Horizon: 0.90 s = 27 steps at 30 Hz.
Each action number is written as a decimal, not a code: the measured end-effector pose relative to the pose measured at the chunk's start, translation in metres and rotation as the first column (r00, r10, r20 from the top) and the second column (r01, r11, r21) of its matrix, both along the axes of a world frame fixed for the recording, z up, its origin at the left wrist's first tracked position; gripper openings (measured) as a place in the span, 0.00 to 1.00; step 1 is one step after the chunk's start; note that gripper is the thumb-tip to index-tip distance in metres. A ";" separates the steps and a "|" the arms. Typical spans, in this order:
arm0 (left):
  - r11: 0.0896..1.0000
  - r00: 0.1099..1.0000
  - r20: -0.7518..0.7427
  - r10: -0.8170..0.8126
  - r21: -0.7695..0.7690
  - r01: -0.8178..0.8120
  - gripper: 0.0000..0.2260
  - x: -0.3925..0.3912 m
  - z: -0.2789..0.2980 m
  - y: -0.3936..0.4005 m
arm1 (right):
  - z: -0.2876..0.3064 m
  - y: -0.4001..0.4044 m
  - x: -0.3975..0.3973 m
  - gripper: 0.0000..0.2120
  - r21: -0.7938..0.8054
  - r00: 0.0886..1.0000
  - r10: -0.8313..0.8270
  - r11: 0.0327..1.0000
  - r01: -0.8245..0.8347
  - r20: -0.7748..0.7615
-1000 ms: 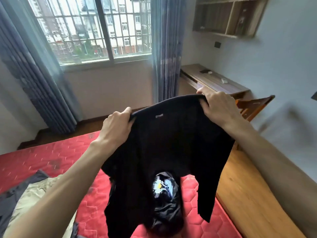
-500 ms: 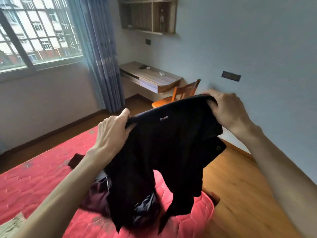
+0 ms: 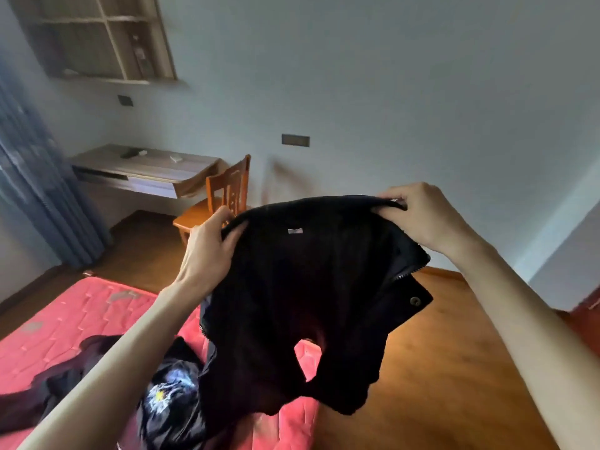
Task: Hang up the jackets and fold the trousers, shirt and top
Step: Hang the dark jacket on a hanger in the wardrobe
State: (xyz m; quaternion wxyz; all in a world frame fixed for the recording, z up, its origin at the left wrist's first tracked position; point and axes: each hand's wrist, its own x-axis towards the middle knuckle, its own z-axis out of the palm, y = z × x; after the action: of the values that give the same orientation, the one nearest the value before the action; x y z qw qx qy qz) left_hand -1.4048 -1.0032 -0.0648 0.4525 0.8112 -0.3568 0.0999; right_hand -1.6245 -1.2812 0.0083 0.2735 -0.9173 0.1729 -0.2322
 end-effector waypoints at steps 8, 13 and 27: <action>0.996 0.995 0.044 -0.086 0.000 0.086 0.10 -0.094 0.025 -0.088 | -0.021 -0.025 -0.129 0.22 0.026 0.944 -0.317 0.947 0.320 -0.094; 0.983 0.983 0.027 -0.182 0.020 0.181 0.10 -0.163 0.029 -0.124 | -0.019 -0.016 -0.205 0.25 0.040 0.843 -0.537 0.844 0.535 0.042; 0.800 0.798 -0.067 -0.599 -0.035 0.598 0.12 -0.343 0.031 -0.205 | -0.006 0.043 -0.416 0.16 0.062 0.530 -0.839 0.540 0.840 0.126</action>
State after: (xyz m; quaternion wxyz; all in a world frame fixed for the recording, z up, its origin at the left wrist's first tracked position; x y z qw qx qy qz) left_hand -1.7474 -1.2086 -0.0335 0.4785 0.6574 -0.5771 -0.0762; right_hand -2.0401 -1.2386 0.0020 0.1371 -0.7038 0.5712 -0.3996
